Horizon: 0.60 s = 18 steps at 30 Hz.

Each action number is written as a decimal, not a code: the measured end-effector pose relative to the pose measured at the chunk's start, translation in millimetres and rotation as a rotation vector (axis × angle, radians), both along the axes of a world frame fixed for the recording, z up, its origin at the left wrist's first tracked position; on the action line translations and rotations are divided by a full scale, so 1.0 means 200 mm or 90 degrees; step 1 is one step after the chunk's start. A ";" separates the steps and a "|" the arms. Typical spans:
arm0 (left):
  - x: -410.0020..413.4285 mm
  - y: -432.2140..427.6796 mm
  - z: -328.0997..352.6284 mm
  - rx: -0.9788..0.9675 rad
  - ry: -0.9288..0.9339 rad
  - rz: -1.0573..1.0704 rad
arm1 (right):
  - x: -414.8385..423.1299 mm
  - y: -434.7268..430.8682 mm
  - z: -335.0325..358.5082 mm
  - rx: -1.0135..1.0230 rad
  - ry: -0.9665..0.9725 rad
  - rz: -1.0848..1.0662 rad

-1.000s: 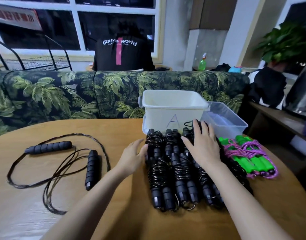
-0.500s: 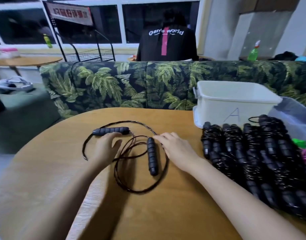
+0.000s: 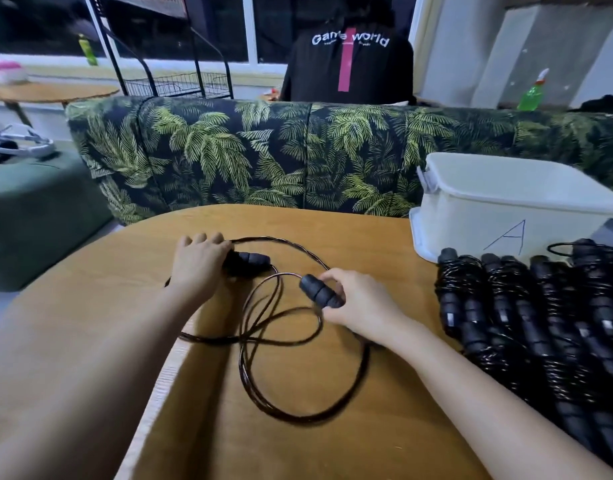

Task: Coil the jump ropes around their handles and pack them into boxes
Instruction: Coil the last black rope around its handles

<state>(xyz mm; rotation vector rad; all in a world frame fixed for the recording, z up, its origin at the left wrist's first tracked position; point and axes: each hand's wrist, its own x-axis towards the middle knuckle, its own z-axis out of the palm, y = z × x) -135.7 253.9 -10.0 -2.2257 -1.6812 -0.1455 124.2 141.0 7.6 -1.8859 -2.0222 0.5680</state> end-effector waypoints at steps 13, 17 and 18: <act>0.33 -0.40 -0.02 -0.375 -0.471 -0.498 | 0.10 -0.27 -0.02 0.203 -0.057 0.388; 0.38 -0.51 0.02 -0.556 -0.646 -0.343 | 0.06 -0.33 -0.09 0.229 -0.015 0.350; 0.37 -0.53 0.03 -0.547 -0.642 -0.312 | 0.07 -0.33 -0.09 0.235 -0.011 0.344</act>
